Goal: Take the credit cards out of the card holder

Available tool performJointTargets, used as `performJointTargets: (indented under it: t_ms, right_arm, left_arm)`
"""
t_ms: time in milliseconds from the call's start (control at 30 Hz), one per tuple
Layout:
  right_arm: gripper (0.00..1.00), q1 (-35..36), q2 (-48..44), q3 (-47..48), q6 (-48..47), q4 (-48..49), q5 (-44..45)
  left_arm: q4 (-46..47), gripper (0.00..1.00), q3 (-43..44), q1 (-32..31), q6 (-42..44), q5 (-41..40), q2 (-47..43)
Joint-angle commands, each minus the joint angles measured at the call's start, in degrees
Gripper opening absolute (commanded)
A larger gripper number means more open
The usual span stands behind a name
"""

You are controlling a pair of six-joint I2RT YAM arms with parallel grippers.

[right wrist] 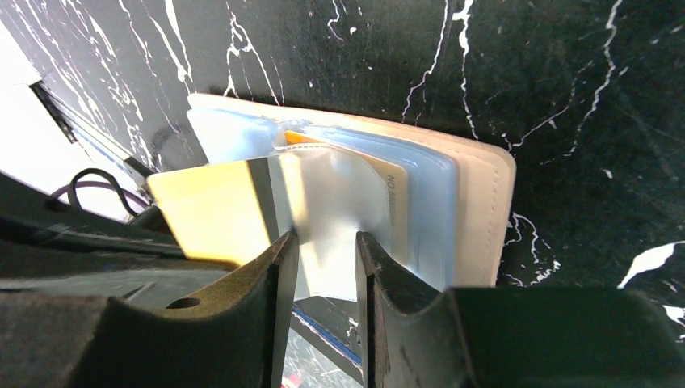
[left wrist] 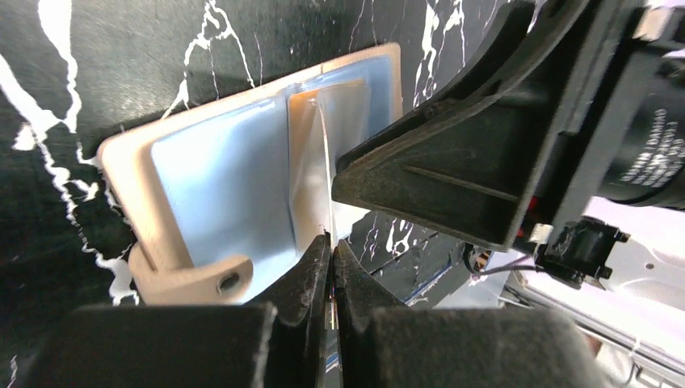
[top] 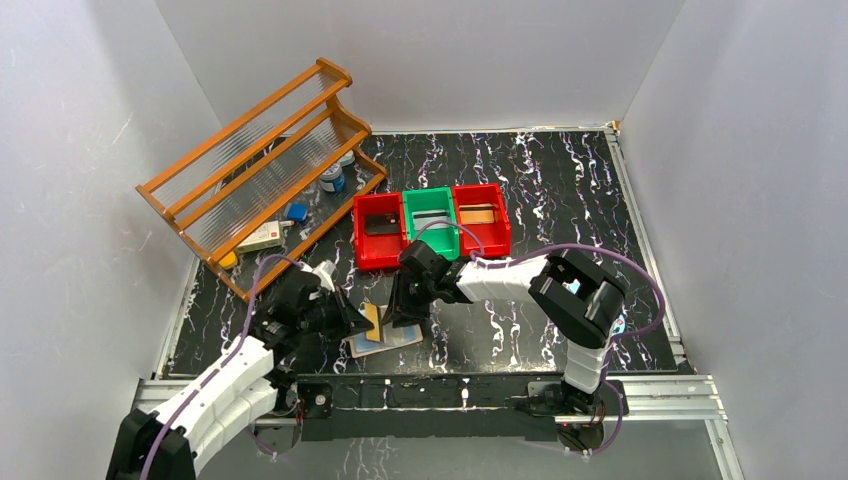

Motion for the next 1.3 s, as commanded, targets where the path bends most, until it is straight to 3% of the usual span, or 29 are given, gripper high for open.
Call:
performJointTargets:
  t_ms: [0,367,700,867,1100,1267]
  right_arm:
    - [0.42,0.14,0.39,-1.87,-0.9,-5.05,4.56]
    - [0.44,0.14,-6.31,2.9,-6.05,-2.61,4.32]
    - [0.45,3.19,-1.27,6.39,-8.58,3.42,-2.77]
    - [0.46,3.84,1.2,8.28,-9.71,0.86,-2.38]
    - [0.48,3.75,1.6,8.28,-8.69,-8.99,5.07]
    - [0.52,3.67,-4.9,5.17,-9.28,0.27,4.75]
  left_arm:
    - [-11.79,0.01,6.93,-0.02,3.1,-7.64,-3.7]
    - [-17.22,0.01,12.01,-0.02,4.44,-10.55,-4.98]
    - [-22.51,0.0,14.82,-0.01,2.86,-17.2,-8.76]
    - [-24.86,0.0,16.56,-0.02,2.5,-19.87,-10.57]
    - [-24.83,0.0,16.71,-0.02,2.8,-19.12,-9.67]
    - [-23.58,0.0,15.9,0.02,3.25,-18.12,-9.1]
